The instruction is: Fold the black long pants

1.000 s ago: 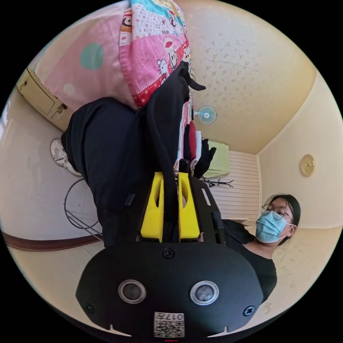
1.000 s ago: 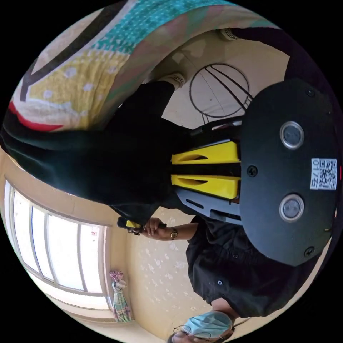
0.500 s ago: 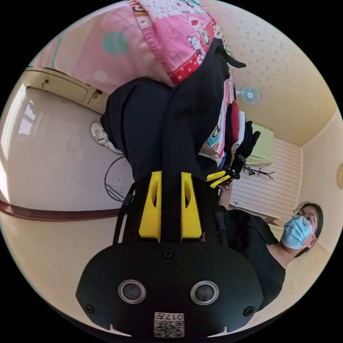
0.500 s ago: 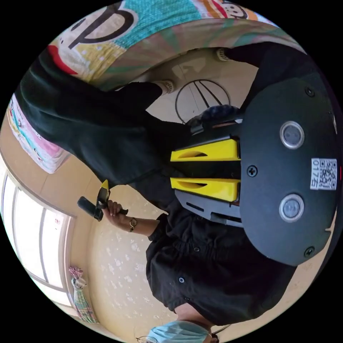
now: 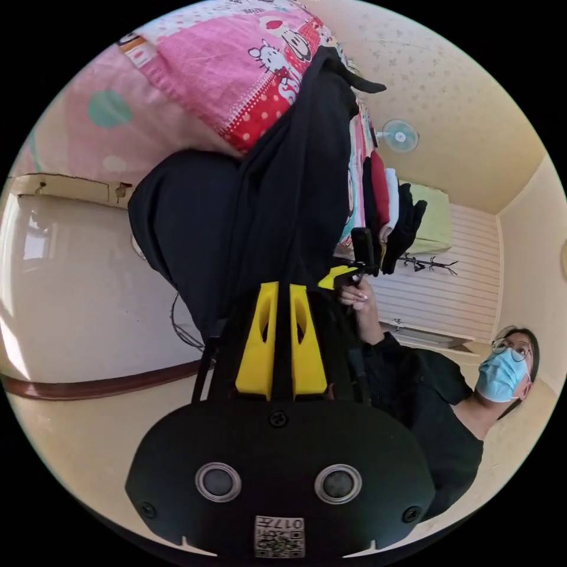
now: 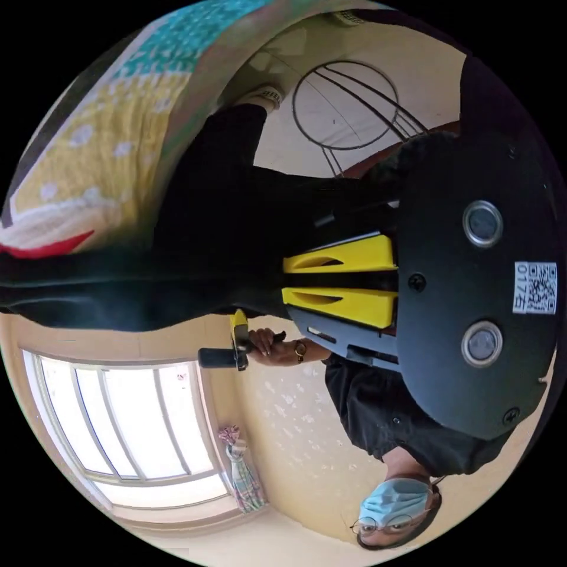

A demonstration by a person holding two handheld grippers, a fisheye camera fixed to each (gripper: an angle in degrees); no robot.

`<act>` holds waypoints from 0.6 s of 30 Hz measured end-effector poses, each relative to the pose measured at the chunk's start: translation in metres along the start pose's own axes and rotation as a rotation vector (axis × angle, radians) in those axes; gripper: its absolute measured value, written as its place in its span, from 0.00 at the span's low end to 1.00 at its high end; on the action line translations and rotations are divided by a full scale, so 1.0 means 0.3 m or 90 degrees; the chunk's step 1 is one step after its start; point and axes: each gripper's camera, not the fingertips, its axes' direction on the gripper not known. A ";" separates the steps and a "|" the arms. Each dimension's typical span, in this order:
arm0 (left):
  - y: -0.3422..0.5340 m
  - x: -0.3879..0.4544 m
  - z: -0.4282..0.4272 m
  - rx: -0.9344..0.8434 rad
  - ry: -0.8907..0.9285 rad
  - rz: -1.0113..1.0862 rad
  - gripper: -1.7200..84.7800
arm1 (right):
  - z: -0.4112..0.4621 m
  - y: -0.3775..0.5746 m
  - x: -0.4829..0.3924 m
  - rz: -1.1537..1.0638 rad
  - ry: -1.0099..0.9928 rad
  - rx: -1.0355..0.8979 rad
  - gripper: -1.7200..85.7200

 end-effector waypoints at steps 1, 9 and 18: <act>0.012 -0.001 0.009 -0.010 -0.005 -0.001 0.05 | -0.008 0.012 -0.012 -0.010 -0.029 0.000 0.07; 0.180 0.049 0.227 -0.259 -0.027 0.076 0.02 | 0.125 0.274 -0.262 -0.128 -0.017 -0.091 0.06; 0.279 -0.125 0.157 -0.247 -0.188 -0.077 0.08 | 0.118 0.343 -0.152 -0.129 0.226 -0.129 0.10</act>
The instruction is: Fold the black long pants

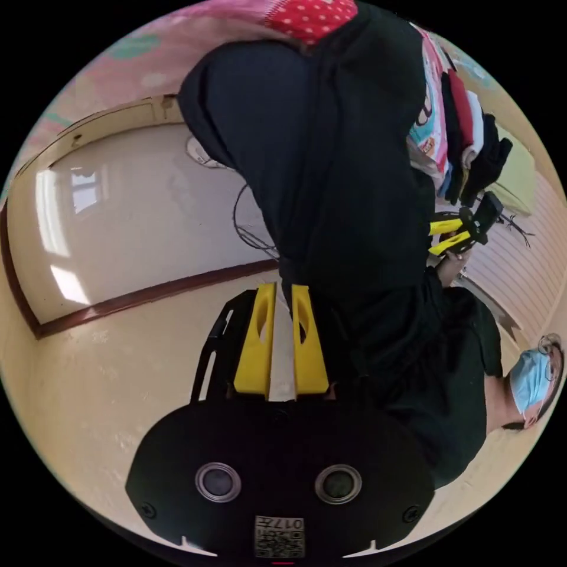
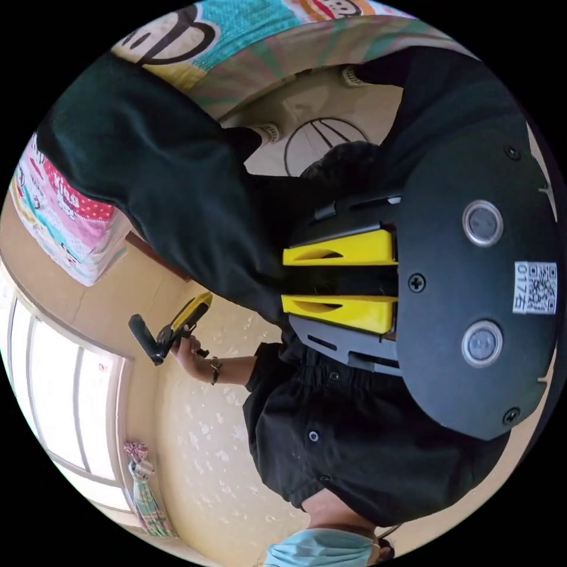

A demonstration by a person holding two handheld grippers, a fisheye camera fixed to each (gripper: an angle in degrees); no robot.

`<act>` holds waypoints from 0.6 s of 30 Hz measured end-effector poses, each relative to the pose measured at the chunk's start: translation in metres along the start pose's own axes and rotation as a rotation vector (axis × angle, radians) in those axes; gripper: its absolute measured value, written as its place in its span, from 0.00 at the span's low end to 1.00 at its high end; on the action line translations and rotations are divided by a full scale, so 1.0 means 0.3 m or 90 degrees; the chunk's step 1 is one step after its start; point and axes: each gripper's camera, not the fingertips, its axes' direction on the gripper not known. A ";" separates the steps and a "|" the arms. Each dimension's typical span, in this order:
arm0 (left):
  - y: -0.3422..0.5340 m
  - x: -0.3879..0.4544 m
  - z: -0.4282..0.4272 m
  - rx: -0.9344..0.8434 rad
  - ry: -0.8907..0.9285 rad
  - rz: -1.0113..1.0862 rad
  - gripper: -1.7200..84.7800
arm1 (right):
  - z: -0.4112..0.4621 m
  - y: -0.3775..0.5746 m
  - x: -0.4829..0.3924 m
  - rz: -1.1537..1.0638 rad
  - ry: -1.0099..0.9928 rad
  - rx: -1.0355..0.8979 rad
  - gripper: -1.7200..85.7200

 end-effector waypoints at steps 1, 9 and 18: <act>0.004 -0.001 -0.027 0.026 0.012 0.000 0.08 | -0.014 0.003 0.032 0.010 -0.002 0.003 0.10; -0.185 0.440 -0.288 0.306 0.075 0.265 0.09 | -0.201 -0.045 0.363 0.119 0.026 0.077 0.11; -0.658 0.513 -0.167 0.497 -0.054 0.258 0.01 | -0.779 -0.345 0.599 0.166 0.231 0.348 0.12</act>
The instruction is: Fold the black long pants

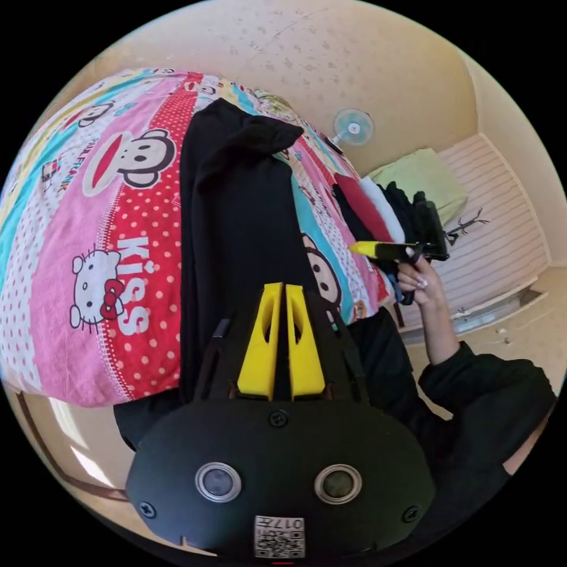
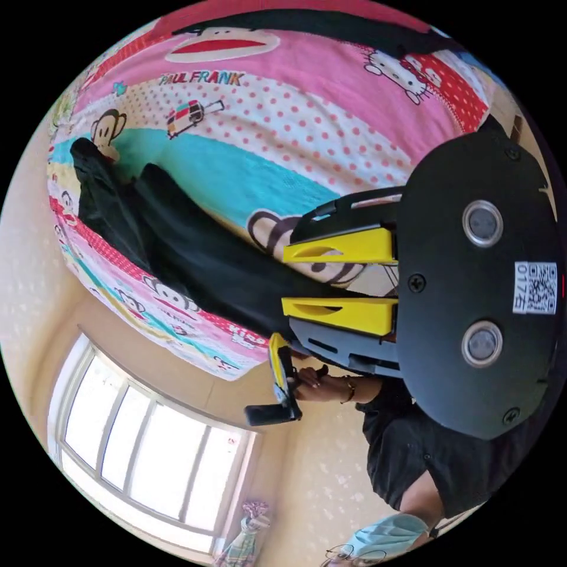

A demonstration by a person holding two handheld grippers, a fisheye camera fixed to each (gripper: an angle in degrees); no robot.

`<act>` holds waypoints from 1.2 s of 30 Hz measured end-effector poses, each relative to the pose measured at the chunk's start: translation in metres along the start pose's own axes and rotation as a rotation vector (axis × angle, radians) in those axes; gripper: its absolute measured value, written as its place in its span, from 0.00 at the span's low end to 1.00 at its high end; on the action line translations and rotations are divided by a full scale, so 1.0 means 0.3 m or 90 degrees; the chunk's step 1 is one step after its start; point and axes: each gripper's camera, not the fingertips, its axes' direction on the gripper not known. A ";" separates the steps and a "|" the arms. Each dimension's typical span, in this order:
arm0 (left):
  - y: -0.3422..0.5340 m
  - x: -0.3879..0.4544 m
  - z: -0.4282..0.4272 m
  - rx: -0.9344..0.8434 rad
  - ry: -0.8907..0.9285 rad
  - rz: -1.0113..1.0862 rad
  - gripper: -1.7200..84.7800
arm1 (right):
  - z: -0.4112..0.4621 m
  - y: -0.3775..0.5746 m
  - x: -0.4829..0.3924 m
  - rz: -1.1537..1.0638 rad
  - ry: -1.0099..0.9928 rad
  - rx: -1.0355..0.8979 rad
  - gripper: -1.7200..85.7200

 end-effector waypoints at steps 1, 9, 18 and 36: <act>0.009 -0.007 0.013 0.009 -0.011 0.003 0.01 | -0.014 -0.050 0.022 0.007 0.009 0.021 0.13; 0.110 -0.123 0.041 -0.005 0.072 -0.035 0.01 | 0.013 -0.744 0.434 0.163 0.141 0.158 0.16; 0.250 -0.259 -0.046 -0.003 0.090 -0.082 0.02 | 0.221 -1.161 0.295 0.096 0.080 0.278 0.05; 0.264 -0.361 0.086 -0.043 0.031 -0.115 0.16 | 0.649 -0.775 -0.093 -0.205 0.151 0.053 0.11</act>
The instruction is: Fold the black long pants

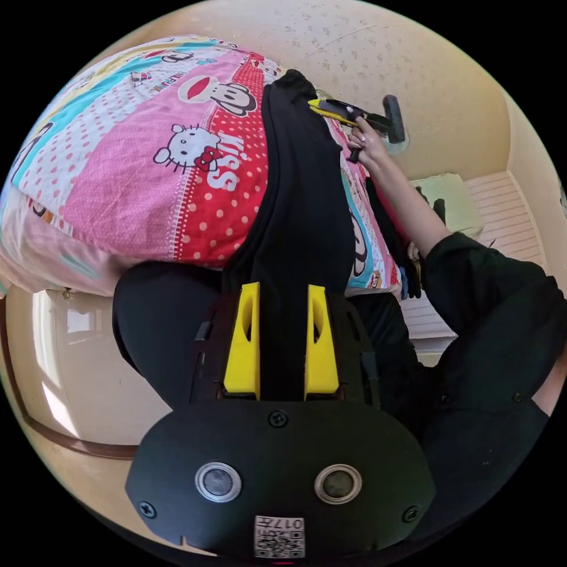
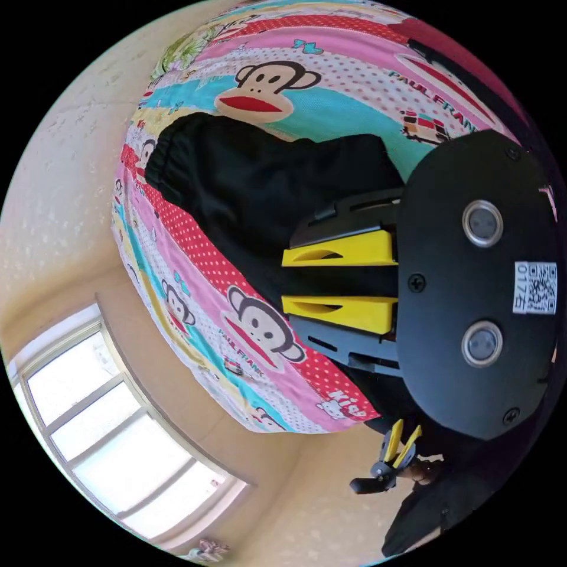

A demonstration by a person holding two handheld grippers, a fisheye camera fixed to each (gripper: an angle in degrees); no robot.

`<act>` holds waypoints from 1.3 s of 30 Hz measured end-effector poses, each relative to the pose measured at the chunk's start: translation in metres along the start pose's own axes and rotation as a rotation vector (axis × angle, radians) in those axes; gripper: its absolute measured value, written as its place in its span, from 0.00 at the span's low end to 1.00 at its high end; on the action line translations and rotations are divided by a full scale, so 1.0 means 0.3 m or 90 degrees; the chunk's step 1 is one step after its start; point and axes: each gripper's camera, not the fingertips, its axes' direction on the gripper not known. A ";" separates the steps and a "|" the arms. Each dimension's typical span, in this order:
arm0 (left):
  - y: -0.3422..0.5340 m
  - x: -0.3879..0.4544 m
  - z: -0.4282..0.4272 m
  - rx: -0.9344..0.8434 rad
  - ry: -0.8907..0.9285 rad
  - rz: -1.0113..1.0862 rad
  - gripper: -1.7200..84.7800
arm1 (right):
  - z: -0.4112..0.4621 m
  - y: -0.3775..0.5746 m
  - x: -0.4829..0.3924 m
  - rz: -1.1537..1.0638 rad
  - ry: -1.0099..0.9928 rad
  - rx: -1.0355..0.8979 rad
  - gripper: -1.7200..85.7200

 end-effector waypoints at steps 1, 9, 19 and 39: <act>-0.002 0.000 0.004 0.002 -0.001 0.001 0.16 | -0.012 0.063 -0.029 -0.008 -0.003 -0.008 0.11; -0.030 0.061 0.073 -0.063 -0.121 0.018 0.15 | -0.143 0.777 -0.282 0.067 -0.069 -0.052 0.13; -0.039 -0.002 0.006 -0.077 -0.068 -0.031 0.06 | -0.178 0.923 -0.328 0.126 -0.134 -0.051 0.13; -0.825 -0.254 0.013 -0.056 0.225 -0.032 0.21 | -0.289 0.371 0.196 0.321 -0.440 0.058 0.18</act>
